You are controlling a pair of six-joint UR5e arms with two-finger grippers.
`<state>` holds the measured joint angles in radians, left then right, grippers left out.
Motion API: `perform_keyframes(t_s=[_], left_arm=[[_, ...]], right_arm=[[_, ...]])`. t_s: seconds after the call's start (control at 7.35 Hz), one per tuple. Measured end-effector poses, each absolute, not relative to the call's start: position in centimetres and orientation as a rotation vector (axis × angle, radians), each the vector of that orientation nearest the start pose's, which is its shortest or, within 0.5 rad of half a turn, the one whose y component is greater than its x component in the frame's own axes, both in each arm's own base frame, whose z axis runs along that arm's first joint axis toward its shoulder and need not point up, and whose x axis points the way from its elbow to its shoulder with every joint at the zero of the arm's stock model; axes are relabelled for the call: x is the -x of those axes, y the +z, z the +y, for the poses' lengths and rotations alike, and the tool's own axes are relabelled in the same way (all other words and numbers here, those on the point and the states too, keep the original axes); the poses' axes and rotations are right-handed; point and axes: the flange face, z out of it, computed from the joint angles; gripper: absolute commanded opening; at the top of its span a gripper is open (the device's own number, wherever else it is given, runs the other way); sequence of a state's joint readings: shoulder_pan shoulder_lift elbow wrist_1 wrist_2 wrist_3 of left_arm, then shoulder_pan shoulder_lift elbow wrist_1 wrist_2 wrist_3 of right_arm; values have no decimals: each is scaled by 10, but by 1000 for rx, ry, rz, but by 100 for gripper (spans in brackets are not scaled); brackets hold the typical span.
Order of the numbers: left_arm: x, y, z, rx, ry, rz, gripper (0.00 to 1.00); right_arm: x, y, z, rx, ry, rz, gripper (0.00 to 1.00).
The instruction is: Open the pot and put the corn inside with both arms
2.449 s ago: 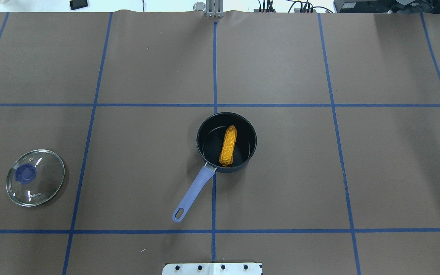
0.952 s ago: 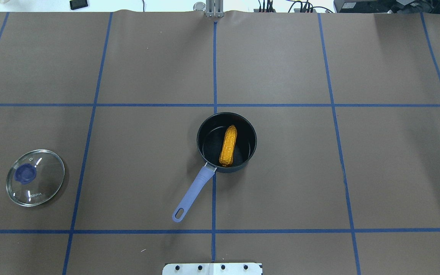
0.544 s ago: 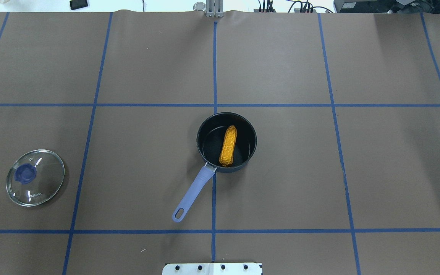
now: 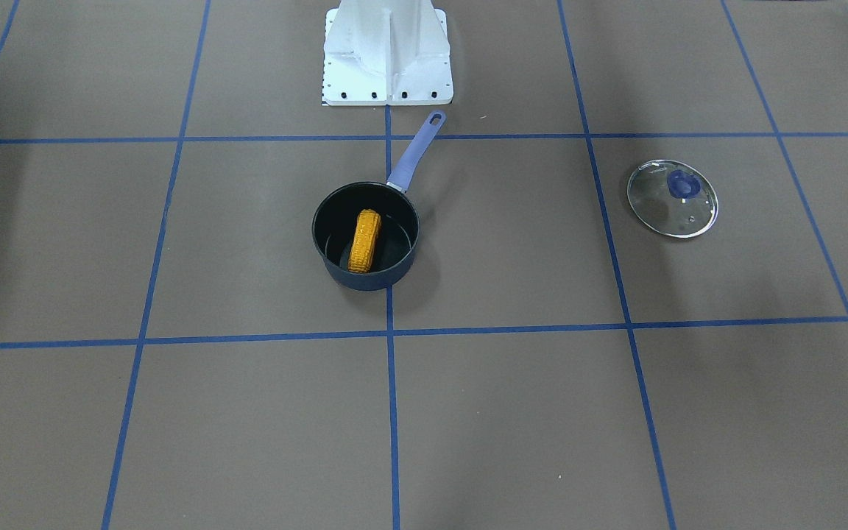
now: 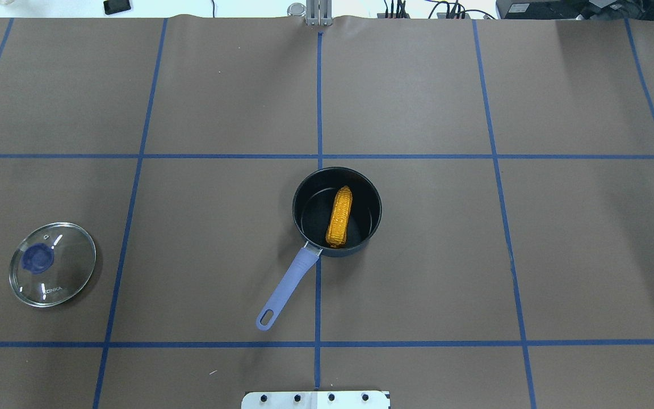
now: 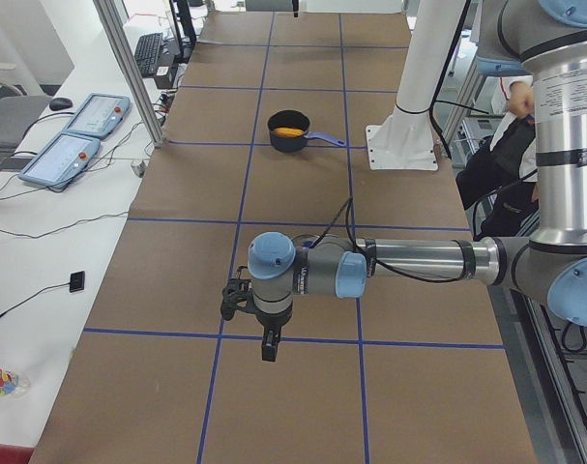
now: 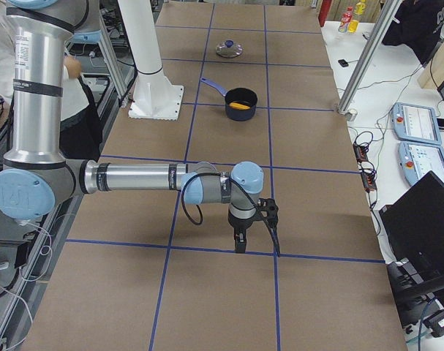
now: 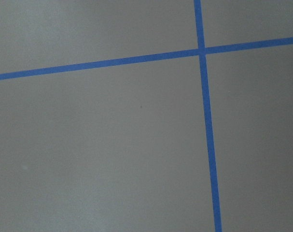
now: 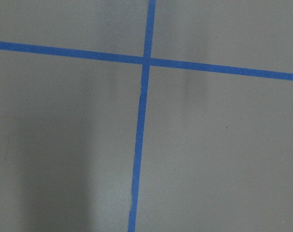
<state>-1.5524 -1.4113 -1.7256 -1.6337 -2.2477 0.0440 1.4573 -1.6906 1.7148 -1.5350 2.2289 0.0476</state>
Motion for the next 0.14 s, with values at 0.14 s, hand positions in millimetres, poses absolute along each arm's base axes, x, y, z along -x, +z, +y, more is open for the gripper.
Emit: perform_keyframes(t_s=[0.14], left_arm=[[63,655,-430,-65,79,676,98]], right_arm=[[-21,649,-451,-2,-82,-660,100]])
